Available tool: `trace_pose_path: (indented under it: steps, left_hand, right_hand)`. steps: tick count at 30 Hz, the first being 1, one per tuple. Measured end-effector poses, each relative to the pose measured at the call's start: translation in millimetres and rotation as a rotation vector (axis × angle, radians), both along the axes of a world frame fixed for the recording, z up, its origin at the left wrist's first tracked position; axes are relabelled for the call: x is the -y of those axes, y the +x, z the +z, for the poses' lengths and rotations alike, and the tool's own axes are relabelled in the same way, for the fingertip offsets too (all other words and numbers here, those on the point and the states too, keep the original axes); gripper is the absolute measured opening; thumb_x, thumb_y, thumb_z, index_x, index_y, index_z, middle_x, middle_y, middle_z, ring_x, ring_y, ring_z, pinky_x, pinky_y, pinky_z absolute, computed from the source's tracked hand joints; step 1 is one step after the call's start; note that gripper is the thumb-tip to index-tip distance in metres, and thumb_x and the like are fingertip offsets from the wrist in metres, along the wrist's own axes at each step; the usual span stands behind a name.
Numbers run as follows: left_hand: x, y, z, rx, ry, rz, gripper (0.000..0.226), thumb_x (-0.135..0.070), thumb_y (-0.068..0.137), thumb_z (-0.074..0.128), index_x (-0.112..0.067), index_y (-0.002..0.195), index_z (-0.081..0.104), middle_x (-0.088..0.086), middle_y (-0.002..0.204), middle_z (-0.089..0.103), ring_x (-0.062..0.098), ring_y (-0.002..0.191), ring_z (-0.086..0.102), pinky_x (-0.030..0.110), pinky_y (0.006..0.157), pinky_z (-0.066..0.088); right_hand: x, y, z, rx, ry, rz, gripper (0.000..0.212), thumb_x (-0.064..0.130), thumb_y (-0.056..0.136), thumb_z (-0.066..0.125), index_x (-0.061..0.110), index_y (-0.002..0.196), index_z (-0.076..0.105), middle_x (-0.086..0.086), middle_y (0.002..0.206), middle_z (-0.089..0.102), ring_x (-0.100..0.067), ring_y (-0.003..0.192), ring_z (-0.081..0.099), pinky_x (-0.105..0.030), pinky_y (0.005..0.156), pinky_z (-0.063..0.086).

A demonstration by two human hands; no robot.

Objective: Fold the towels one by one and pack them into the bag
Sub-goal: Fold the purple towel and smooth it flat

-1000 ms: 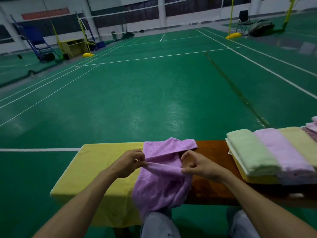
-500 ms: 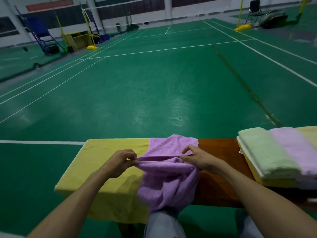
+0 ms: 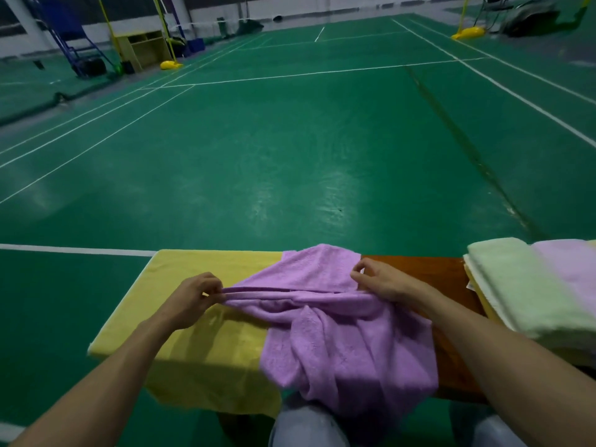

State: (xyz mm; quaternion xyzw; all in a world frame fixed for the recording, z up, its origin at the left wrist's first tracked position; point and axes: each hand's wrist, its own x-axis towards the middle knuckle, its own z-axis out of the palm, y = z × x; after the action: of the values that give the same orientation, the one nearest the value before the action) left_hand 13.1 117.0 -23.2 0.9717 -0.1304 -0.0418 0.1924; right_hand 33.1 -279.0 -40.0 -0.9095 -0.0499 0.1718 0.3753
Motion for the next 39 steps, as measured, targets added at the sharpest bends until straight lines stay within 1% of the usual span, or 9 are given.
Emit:
trace_pose_path:
  steps: [3,6,11,16,18,25,28,33,39]
  left_hand:
    - [-0.4,0.6,-4.8,-0.036,0.049,0.020,0.021,-0.012,0.090,0.064,-0.030,0.079,0.060,-0.004,0.099,0.060,0.009,0.085,0.057,0.015,0.070,0.045]
    - [12.0,-0.1,-6.4,-0.041,0.005,0.041,0.026,-0.013,0.089,0.065,-0.036,0.082,0.055,-0.006,0.105,0.052,0.008,0.090,0.056,0.018,0.077,0.049]
    - [32.4,-2.5,-7.8,-0.087,-0.011,-0.050,0.007,-0.029,0.085,0.071,-0.032,0.087,0.064,-0.010,0.123,0.041,0.006,0.107,0.044,0.004,0.077,0.034]
    - [31.9,-3.2,-9.3,-0.105,0.037,0.012,0.008,-0.041,0.088,0.063,-0.042,0.089,0.055,-0.005,0.126,0.045,0.012,0.114,0.039,0.030,0.101,0.038]
    - [34.3,-3.7,-10.5,-0.095,0.049,0.021,0.005,-0.037,0.090,0.061,-0.037,0.091,0.056,-0.002,0.128,0.047,0.014,0.116,0.042,0.033,0.103,0.040]
    - [49.0,-3.0,-6.2,-0.005,-0.026,0.047,0.014,-0.030,0.081,0.073,-0.027,0.076,0.060,-0.007,0.103,0.057,0.010,0.093,0.055,0.013,0.076,0.042]
    - [54.3,-2.9,-7.5,0.024,-0.059,0.069,0.016,-0.025,0.078,0.077,-0.024,0.074,0.062,-0.008,0.090,0.058,0.010,0.079,0.056,0.010,0.064,0.041]
    - [52.0,-5.0,-8.6,0.039,-0.219,0.169,0.013,-0.010,0.078,0.077,-0.018,0.080,0.067,-0.003,0.080,0.065,0.015,0.077,0.062,0.016,0.064,0.047]
    - [60.6,-9.2,-8.9,0.015,-0.337,0.208,0.020,-0.001,0.081,0.072,-0.019,0.083,0.062,0.000,0.083,0.066,0.013,0.080,0.064,0.017,0.067,0.049]
  right_hand:
    - [3.7,-4.2,-1.4,0.012,-0.066,0.052,0.033,0.033,0.100,0.053,0.017,0.129,0.056,-0.004,0.118,0.064,-0.019,0.103,0.060,-0.032,0.093,0.047]
    - [1.2,-6.5,2.9,0.035,-0.129,0.114,0.036,0.034,0.101,0.050,0.029,0.137,0.050,-0.005,0.118,0.064,-0.020,0.103,0.060,-0.031,0.093,0.046]
    - [-6.5,-4.0,7.9,0.089,-0.370,0.210,0.028,0.036,0.099,0.048,0.035,0.122,0.065,-0.001,0.130,0.064,-0.022,0.110,0.061,-0.031,0.093,0.046]
    - [3.6,-6.4,17.5,0.169,-0.480,0.087,0.024,0.032,0.087,0.060,0.030,0.106,0.074,0.003,0.114,0.072,-0.021,0.103,0.065,-0.031,0.090,0.052]
    - [9.8,-8.8,17.1,0.174,-0.480,0.040,0.022,0.031,0.084,0.064,0.029,0.102,0.076,0.004,0.108,0.074,-0.020,0.099,0.066,-0.030,0.087,0.052]
    - [33.6,-13.2,16.5,0.124,-0.509,-0.023,0.041,0.049,0.066,0.082,0.032,0.103,0.074,0.002,0.105,0.072,-0.023,0.100,0.065,-0.030,0.082,0.051]
    - [36.9,-19.5,14.5,0.179,-0.524,-0.037,0.034,0.047,0.072,0.080,0.032,0.102,0.072,0.000,0.106,0.069,-0.024,0.102,0.064,-0.031,0.083,0.051]
    - [46.8,-26.5,12.5,0.206,-0.511,-0.068,0.020,0.042,0.087,0.068,0.028,0.100,0.075,-0.003,0.105,0.072,-0.026,0.097,0.065,-0.033,0.078,0.052]
    - [64.4,-39.1,18.6,0.133,-0.472,-0.063,0.016,0.033,0.090,0.067,0.024,0.098,0.077,-0.003,0.100,0.073,-0.022,0.086,0.062,-0.031,0.075,0.050]
